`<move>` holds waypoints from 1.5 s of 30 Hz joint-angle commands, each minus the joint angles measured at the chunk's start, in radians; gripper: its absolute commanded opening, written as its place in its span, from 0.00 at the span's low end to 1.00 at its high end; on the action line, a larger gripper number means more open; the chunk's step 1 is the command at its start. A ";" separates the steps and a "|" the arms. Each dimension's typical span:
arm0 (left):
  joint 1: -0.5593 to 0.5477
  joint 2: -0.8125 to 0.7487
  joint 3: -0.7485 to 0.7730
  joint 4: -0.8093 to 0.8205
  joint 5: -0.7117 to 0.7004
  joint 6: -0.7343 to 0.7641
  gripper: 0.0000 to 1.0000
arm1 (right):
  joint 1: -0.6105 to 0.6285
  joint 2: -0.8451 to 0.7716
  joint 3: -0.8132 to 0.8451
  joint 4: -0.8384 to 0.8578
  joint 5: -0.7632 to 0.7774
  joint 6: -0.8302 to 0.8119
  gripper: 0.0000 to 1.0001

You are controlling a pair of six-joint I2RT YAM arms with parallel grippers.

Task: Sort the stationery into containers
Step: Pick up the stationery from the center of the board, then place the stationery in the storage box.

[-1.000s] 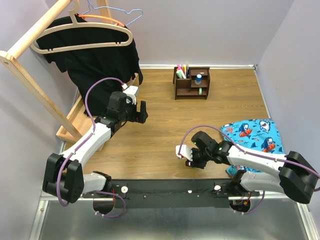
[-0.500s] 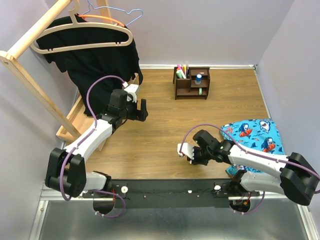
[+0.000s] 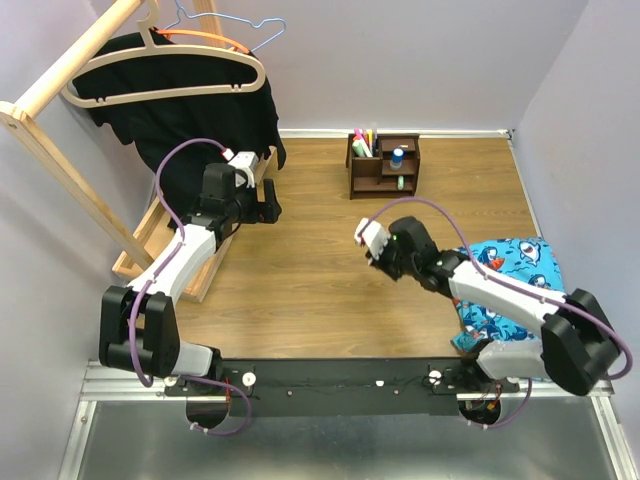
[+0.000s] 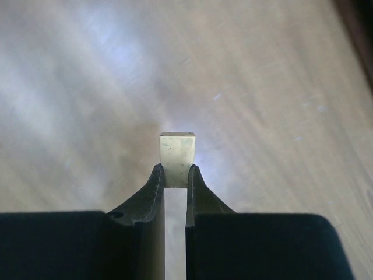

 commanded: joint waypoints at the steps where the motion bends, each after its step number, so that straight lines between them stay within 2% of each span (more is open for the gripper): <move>1: -0.003 -0.005 0.018 -0.003 0.042 0.027 0.99 | -0.092 0.098 0.119 0.196 0.113 0.152 0.15; 3: -0.011 -0.014 0.008 -0.001 0.041 0.038 0.99 | -0.150 0.160 0.162 0.198 0.106 0.181 0.13; 6: -0.023 -0.032 -0.009 0.002 0.035 0.045 0.99 | -0.207 0.238 0.233 0.236 0.107 0.206 0.01; 15: -0.054 -0.089 -0.046 0.007 0.041 0.064 0.99 | -0.327 0.456 0.458 0.216 0.139 0.258 0.01; 21: -0.057 -0.098 -0.040 -0.001 0.039 0.081 0.99 | -0.373 0.554 0.530 0.210 0.132 0.281 0.01; 45: -0.045 -0.075 -0.028 -0.006 0.022 0.081 0.99 | -0.395 0.787 0.745 0.167 0.124 0.367 0.01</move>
